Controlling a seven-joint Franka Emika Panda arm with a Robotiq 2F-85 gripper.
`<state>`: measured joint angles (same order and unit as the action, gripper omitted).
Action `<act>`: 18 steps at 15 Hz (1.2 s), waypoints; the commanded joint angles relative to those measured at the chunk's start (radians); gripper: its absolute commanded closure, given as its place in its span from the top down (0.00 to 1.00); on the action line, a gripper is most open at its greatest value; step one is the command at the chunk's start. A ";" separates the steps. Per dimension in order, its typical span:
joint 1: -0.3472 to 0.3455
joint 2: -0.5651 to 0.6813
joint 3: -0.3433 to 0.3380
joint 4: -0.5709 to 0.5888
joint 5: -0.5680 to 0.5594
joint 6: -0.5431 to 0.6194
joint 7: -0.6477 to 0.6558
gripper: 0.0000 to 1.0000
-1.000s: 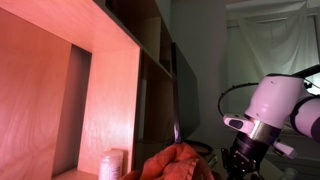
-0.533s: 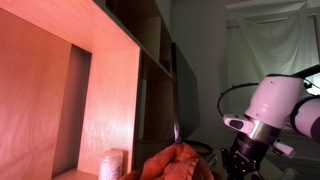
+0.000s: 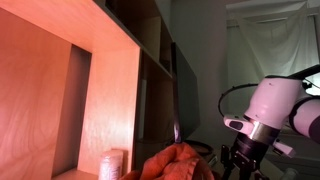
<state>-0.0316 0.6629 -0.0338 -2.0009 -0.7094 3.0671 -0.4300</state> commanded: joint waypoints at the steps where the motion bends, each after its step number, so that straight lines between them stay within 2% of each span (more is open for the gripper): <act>1: 0.032 -0.027 -0.059 -0.045 -0.014 0.036 0.052 0.78; 4: 0.075 -0.037 -0.133 -0.084 -0.028 0.107 0.098 0.98; 5: 0.085 -0.037 -0.154 -0.097 -0.030 0.133 0.102 1.00; 8: 0.099 -0.047 -0.183 -0.147 -0.032 0.216 0.095 1.00; 10: 0.147 -0.070 -0.238 -0.192 -0.019 0.278 0.111 1.00; 12: 0.238 -0.097 -0.339 -0.250 0.001 0.378 0.098 1.00; 14: 0.348 -0.107 -0.455 -0.301 0.073 0.469 0.072 1.00; 15: 0.350 -0.149 -0.436 -0.292 0.117 0.414 0.032 1.00; 16: 0.415 -0.147 -0.496 -0.309 0.160 0.417 0.031 1.00; 18: 0.452 -0.157 -0.514 -0.317 0.199 0.407 0.039 1.00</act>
<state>0.3473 0.5601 -0.4985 -2.2593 -0.5732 3.4738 -0.3696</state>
